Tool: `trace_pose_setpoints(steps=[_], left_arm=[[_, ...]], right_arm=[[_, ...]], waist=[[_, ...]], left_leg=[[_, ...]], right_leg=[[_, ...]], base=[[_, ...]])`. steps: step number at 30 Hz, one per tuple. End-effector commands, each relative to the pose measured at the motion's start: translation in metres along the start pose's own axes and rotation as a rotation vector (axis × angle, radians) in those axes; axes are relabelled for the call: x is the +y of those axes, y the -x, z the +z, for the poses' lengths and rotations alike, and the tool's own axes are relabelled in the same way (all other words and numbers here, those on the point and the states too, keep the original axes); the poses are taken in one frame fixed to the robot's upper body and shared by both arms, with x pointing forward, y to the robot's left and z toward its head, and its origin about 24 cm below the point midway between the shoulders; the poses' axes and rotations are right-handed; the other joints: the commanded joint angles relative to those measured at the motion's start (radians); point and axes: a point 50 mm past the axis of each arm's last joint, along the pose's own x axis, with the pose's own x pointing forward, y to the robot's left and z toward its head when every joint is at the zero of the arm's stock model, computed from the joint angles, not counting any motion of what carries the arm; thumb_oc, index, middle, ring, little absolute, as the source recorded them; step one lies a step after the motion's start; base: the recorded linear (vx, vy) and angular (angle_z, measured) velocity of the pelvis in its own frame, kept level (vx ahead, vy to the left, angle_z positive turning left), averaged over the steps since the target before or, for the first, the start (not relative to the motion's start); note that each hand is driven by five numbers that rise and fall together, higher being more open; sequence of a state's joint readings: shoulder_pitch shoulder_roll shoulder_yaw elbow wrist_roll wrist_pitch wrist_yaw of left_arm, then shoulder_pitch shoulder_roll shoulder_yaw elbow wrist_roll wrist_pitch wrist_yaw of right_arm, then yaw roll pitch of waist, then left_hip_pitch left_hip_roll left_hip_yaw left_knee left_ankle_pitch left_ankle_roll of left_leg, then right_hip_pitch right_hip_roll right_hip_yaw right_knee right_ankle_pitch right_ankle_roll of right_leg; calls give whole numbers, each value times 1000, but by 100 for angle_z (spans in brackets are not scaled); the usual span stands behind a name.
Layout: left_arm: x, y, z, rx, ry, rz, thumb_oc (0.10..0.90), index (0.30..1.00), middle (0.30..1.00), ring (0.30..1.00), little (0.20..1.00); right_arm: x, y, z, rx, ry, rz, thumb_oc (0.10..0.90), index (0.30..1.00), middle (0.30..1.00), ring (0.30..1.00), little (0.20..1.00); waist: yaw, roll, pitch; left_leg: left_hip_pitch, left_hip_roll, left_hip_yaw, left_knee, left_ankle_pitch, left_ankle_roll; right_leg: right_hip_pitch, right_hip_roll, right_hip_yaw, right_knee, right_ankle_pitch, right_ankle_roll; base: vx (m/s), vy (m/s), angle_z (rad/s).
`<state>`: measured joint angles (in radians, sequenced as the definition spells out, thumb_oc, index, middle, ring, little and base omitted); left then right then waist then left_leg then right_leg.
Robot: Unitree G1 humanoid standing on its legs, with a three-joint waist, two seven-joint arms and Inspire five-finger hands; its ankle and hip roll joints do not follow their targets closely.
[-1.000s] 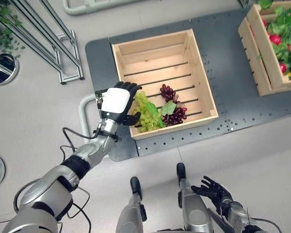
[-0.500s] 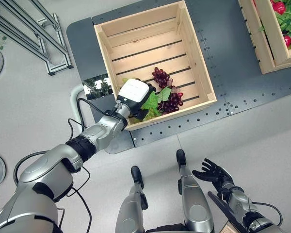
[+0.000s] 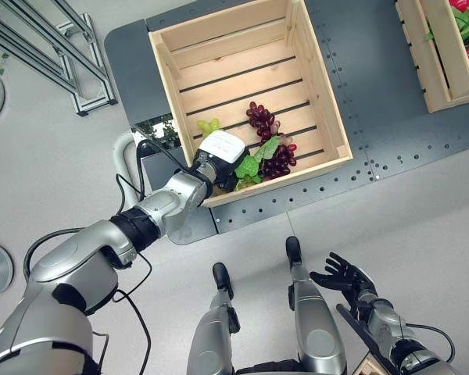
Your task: Pick up the fruits from the basket on one side to the basket on the other side
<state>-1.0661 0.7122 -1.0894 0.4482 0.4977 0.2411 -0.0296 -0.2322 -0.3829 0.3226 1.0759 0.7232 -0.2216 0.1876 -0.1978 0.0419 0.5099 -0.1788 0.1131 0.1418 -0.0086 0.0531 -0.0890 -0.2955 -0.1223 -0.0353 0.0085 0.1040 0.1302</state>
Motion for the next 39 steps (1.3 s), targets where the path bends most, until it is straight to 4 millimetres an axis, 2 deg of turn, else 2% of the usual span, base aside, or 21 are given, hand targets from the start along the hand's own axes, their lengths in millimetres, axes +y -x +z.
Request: trace_pose_setpoints(steps=[1, 10, 15, 19, 21, 25, 29, 39], left_arm=[[52, 3, -28, 99, -57, 104, 800, 900, 900, 900, 900], [51, 0, -38, 200, -202, 51, 800, 900, 900, 900, 900], [47, -8, -44, 250, -294, 159, 800, 900, 900, 900, 900], [39, -10, -44, 256, -297, 206, 800, 900, 900, 900, 900], [39, -9, -44, 256, -298, 286, 800, 900, 900, 900, 900], [49, -2, -47, 233, -324, 470, 800, 900, 900, 900, 900], [69, 9, -44, 185, -362, 580, 800, 900, 900, 900, 900], [104, 32, -18, 108, -459, 591, 800, 900, 900, 900, 900]], right_arm=[[-18, 6, 7, -46, -21, -22, 800, 900, 900, 900, 900], [-12, 5, 5, -40, -22, -5, 800, 900, 900, 900, 900], [-3, 1, 5, -40, -18, 27, 800, 900, 900, 900, 900], [0, 1, 3, -43, -29, 30, 800, 900, 900, 900, 900], [2, 2, 0, -42, -35, 33, 800, 900, 900, 900, 900], [1, 4, -4, -41, -42, 29, 800, 900, 900, 900, 900], [0, 6, -7, -42, -53, 19, 800, 900, 900, 900, 900], [-5, 9, -10, -41, -86, -8, 800, 900, 900, 900, 900]], waist=[[6, -17, -8], [4, -30, -2], [-3, -50, 8], [-6, -59, 10], [-5, -61, 10], [1, -57, 10], [18, -50, 10], [44, -31, 10]], left_leg=[[-77, 12, 12, 108, -8, 34], [-80, 22, 13, 111, -7, 29], [-99, 30, 19, 129, -9, 26], [-103, 33, 24, 127, -6, 24], [-96, 34, 29, 116, -5, 23], [-91, 30, 28, 110, -6, 24], [-98, 27, 15, 122, -8, 23], [-98, 13, -12, 131, -19, 26]], right_leg=[[2, -4, -9, 48, -9, -29], [10, 2, -14, 40, -10, -31], [-3, 9, -19, 50, -12, -35], [-8, 11, -18, 45, -9, -35], [-2, 13, -18, 36, -6, -34], [3, 15, -16, 27, -5, -34], [6, 13, -19, 30, -6, -36], [28, 1, -38, 19, -7, -34]], base=[[18, -49, 1], [4, -10, 0], [3, -39, 0], [1, -9, 0], [0, 0, 0], [0, 0, 0], [0, 0, 0], [1, -1, 0]])
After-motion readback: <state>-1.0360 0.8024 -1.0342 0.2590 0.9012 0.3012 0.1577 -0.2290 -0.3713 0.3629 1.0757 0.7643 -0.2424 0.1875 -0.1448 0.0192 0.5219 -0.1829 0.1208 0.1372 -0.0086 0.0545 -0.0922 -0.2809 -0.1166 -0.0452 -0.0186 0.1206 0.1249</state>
